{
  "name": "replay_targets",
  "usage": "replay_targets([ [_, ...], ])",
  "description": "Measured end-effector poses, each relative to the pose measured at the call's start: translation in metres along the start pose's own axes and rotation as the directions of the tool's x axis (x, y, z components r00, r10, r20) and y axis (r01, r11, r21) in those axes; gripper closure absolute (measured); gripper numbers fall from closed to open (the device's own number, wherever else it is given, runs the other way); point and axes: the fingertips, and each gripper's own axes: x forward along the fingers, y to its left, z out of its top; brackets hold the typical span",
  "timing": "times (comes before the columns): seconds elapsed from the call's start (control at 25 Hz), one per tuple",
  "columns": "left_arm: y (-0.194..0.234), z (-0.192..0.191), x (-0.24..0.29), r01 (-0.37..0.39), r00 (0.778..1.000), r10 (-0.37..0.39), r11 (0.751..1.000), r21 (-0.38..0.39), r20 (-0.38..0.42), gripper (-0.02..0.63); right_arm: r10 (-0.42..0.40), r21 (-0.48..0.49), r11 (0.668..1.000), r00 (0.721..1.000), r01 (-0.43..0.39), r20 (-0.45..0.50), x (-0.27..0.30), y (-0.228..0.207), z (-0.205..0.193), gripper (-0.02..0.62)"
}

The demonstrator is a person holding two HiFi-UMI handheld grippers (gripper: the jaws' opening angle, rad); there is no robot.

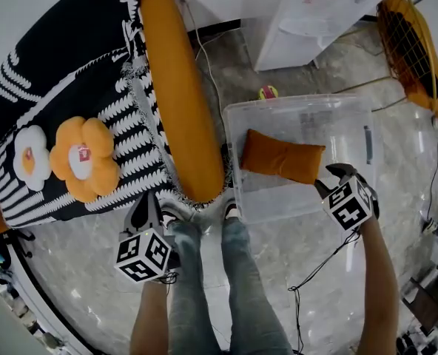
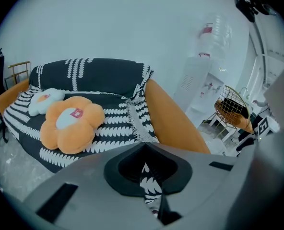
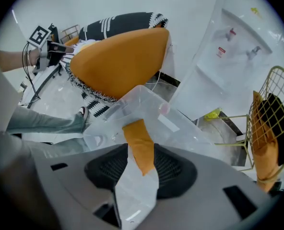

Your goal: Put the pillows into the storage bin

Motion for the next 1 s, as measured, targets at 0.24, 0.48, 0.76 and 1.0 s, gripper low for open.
replay_targets([
  [0.24, 0.006, -0.001, 0.002, 0.008, 1.000, -0.008, 1.000, -0.021, -0.002, 0.595, 0.000, 0.022, 1.000, 0.999, -0.001, 0.038, -0.010, 0.003, 0.019, 0.425],
  [0.48, 0.028, 0.002, -0.001, -0.013, 1.000, 0.013, 0.998, -0.062, 0.005, 0.595, 0.004, 0.006, 1.000, 0.997, -0.004, 0.073, -0.027, 0.009, 0.057, 0.425],
  [0.76, 0.072, 0.023, -0.019, -0.054, 0.997, 0.060, 0.990, -0.132, 0.040, 0.595, -0.002, -0.112, 0.994, 0.996, 0.012, 0.094, -0.055, 0.024, 0.122, 0.425],
  [1.0, 0.116, 0.042, -0.039, -0.090, 0.991, 0.107, 0.976, -0.199, 0.076, 0.595, -0.006, -0.193, 0.981, 0.988, 0.036, 0.156, -0.099, 0.040, 0.200, 0.425],
])
